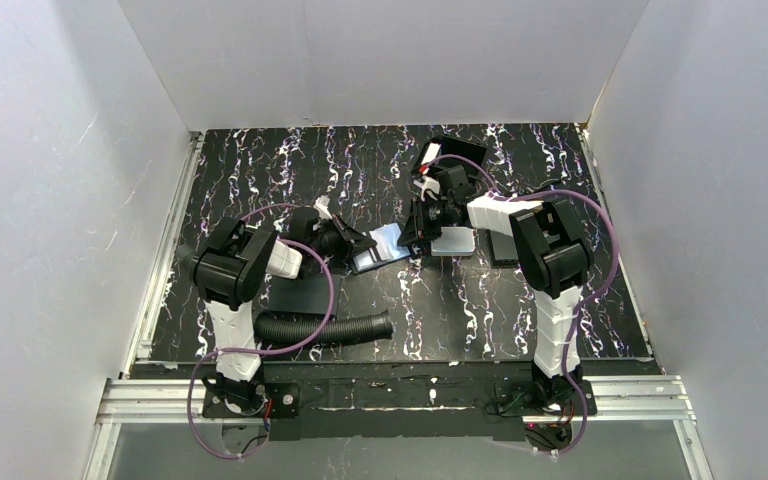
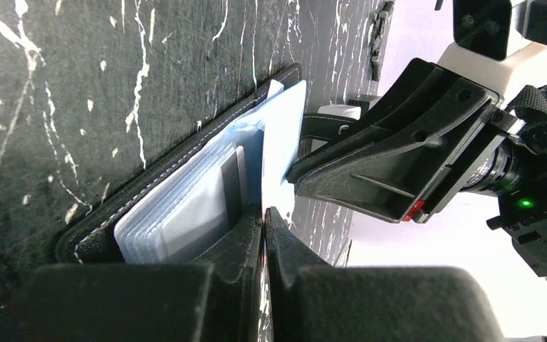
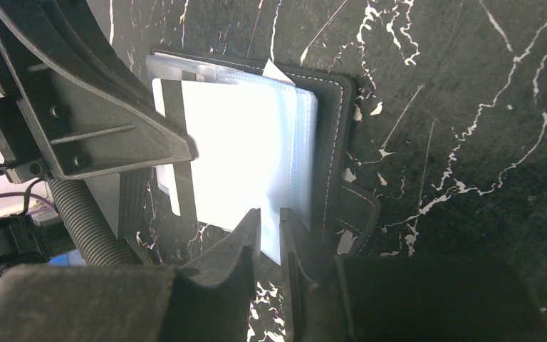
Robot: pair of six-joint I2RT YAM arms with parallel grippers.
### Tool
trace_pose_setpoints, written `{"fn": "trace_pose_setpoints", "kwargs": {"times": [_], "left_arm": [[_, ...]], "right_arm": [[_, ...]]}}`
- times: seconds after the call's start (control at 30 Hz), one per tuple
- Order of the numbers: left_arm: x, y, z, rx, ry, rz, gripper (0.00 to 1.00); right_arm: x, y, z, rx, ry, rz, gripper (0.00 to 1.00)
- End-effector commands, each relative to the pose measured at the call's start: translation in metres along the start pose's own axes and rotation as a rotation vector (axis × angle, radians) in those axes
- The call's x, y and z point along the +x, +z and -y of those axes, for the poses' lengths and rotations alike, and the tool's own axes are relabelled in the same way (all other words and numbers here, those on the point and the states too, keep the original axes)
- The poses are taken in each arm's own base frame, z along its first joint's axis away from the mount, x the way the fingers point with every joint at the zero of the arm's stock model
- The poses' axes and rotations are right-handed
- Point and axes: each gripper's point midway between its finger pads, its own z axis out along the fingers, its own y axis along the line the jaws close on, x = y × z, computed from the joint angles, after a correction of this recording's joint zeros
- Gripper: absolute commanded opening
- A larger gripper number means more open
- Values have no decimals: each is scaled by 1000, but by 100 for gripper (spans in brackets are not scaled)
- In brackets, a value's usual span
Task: Put the credit cards into the card holder
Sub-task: Insert the credit card into the card holder.
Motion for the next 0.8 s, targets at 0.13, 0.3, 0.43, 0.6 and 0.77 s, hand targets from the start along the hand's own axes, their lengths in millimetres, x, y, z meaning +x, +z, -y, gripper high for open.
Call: {"fn": "trace_pose_setpoints", "kwargs": {"times": [0.13,0.3,0.43,0.6,0.77], "left_arm": [[4,2,3,-47,-21,-31,28],[6,-7,4,-115,-15,-42,49],[15,-10,0,-208,-15,-80,79],[18,-16,-3,-328,28,-82,81],[18,-6,2,-339,36,-114,72]], "right_arm": [[7,4,6,26,1,-18,24],[2,-1,3,35,-8,-9,24],[1,-5,3,63,-17,-7,24],[2,-6,6,81,-13,-15,24],[3,-7,5,80,-9,-8,24]]}}
